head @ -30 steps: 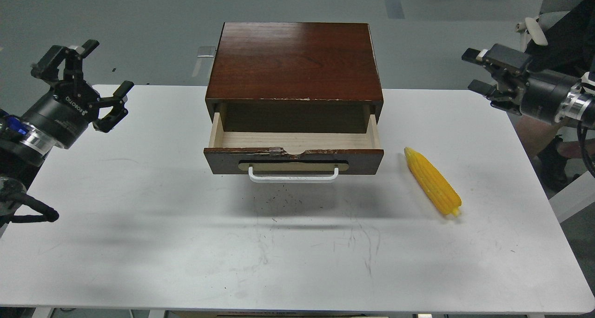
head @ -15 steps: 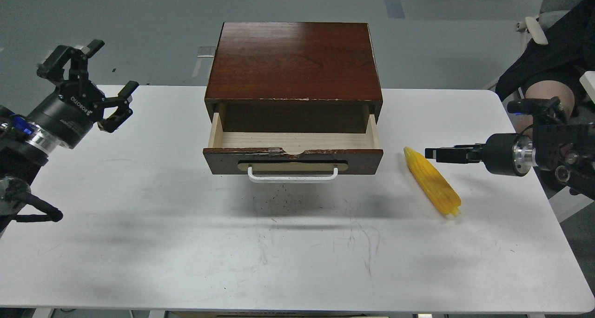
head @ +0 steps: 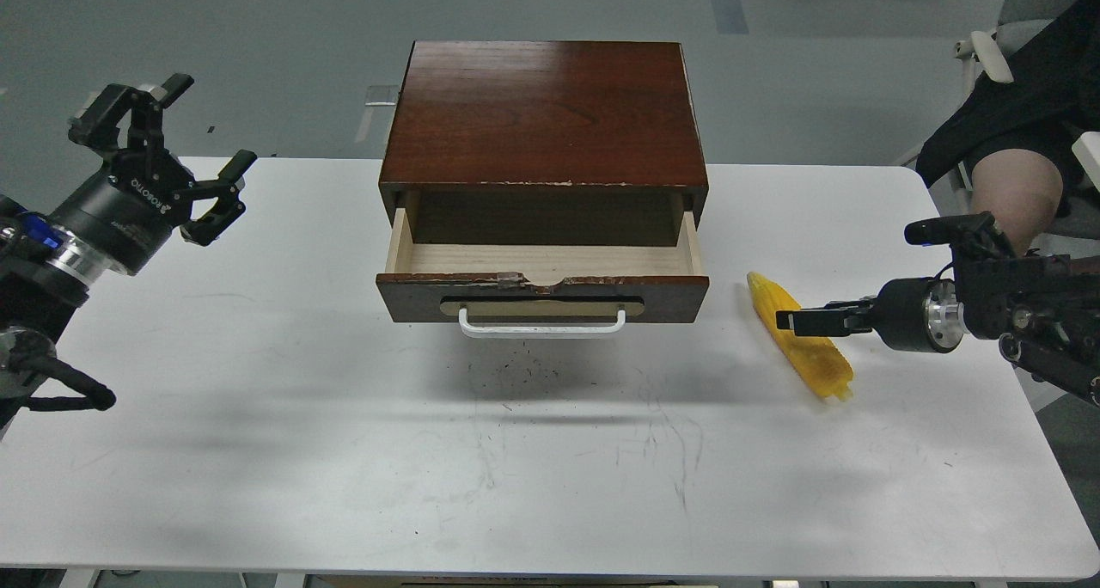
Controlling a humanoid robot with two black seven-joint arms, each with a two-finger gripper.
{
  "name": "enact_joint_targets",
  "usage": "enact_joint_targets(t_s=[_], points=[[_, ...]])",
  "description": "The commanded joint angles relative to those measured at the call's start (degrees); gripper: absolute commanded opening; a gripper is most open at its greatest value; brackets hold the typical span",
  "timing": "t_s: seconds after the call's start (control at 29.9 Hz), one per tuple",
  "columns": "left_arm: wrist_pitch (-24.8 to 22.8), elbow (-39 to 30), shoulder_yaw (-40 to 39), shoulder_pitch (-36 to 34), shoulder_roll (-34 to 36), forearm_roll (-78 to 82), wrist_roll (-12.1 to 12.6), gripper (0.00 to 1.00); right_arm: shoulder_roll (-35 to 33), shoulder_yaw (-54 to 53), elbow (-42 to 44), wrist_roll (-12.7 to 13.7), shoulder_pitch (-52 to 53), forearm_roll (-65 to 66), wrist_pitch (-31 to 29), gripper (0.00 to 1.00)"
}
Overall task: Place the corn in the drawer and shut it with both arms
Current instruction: 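Grasp the yellow corn cob with the right gripper and lift it, then carry the corn over the open drawer and lower it inside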
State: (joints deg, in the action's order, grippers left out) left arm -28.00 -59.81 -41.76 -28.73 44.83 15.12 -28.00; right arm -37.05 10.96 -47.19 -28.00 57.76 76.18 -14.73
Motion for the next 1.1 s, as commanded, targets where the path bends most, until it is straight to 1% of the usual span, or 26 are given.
enact_joint_targets(t_s=[0.0, 0.1, 0.13, 0.2, 0.23, 0.27, 0.3, 0.33, 0.4, 0.47, 0.5, 0.6, 0.74, 0.8, 0.84, 0.9, 1.0, 1.04, 1.07], points=[[0.0, -0.04, 0.01, -0.01, -0.01, -0.01, 0.0, 1.0, 0.05, 0.73, -0.01, 0.0, -0.01, -0.07, 0.05, 0.93], [0.0, 0.04, 0.01, -0.01, -0.01, -0.01, 0.0, 1.0, 0.05, 0.73, -0.1, 0.0, -0.54, -0.07, 0.05, 0.86], [0.0, 0.04, 0.01, -0.01, -0.01, -0.01, 0.0, 1.0, 0.05, 0.82, -0.18, 0.0, -0.72, -0.07, 0.05, 0.75], [0.0, -0.04, 0.01, -0.01, -0.01, -0.01, 0.0, 1.0, -0.04, 0.9, -0.36, 0.0, -0.72, -0.07, 0.05, 0.62], [0.0, -0.04, 0.01, -0.01, -0.01, -0.01, 0.0, 1.0, -0.13, 1.08, -0.36, 0.0, -0.8, -0.07, 0.05, 0.5], [0.0, 0.04, 0.01, -0.01, -0.01, -0.01, 0.0, 1.0, -0.13, 1.08, -0.36, 0.0, -0.89, -0.07, -0.03, 0.45], [0.0, -0.04, 0.01, -0.01, -0.01, -0.01, 0.0, 1.0, -0.22, 1.08, -0.36, 0.0, -1.15, -0.07, -0.04, 0.35], [0.0, -0.04, 0.01, -0.01, -0.01, -0.01, 0.0, 1.0, -0.39, 1.08, -0.45, 0.0, -1.33, -0.07, -0.04, 0.21], [0.0, -0.04, 0.01, -0.01, -0.01, -0.01, 0.0, 1.0, -0.48, 1.08, -0.62, 0.0, -1.33, -0.07, -0.04, 0.13], [0.0, -0.04, 0.01, -0.01, -0.01, -0.01, 0.0, 1.0, -0.74, 0.91, -0.62, 0.0, -1.33, -0.25, -0.12, 0.1], [0.0, -0.04, -0.07, -0.01, 0.08, -0.01, 0.0, 1.0, -0.92, 0.73, -0.62, 0.0, -0.98, -0.51, -0.21, 0.05], [0.0, -0.04, -0.07, -0.01, 0.17, -0.01, 0.0, 1.0, -1.8, -1.02, -0.97, 0.0, -0.1, -1.21, -0.21, 0.04], [0.0, -0.04, -0.07, -0.01, 0.34, -0.01, 0.0, 1.0, -5.39, -7.34, -4.22, 0.0, 4.19, -3.75, -0.91, 0.04], [0.0, -0.04, -0.07, -0.01, 0.34, -0.01, 0.0, 1.0, -7.06, -7.8, -5.71, 0.0, 8.04, -5.77, -1.18, 0.04], [0.0, -0.04, -0.07, -0.01, 0.34, -0.01, 0.0, 1.0, -7.07, -7.8, -5.72, 0.0, 8.07, -5.78, -1.18, 0.04], [0.0, -0.04, -0.07, -0.01, 0.34, -0.01, 0.0, 1.0, -7.86, -7.8, -6.34, 0.0, 13.76, -6.4, -3.1, 0.04], [0.0, -0.04, -0.07, -0.01, 0.17, -0.01, 0.0, 1.0, -7.34, -7.88, -7.56, 0.0, 20.62, -6.4, -5.39, 0.05], [0.0, -0.04, -0.07, -0.01, 0.17, -0.01, 0.0, 1.0, -7.34, -7.88, -7.57, 0.0, 20.64, -6.4, -5.4, 0.05], [0.0, -0.04, -0.07, -0.01, 0.17, -0.01, 0.0, 1.0, -6.81, -7.8, -9.22, 0.0, 23.08, -6.31, -6.44, 0.05]])
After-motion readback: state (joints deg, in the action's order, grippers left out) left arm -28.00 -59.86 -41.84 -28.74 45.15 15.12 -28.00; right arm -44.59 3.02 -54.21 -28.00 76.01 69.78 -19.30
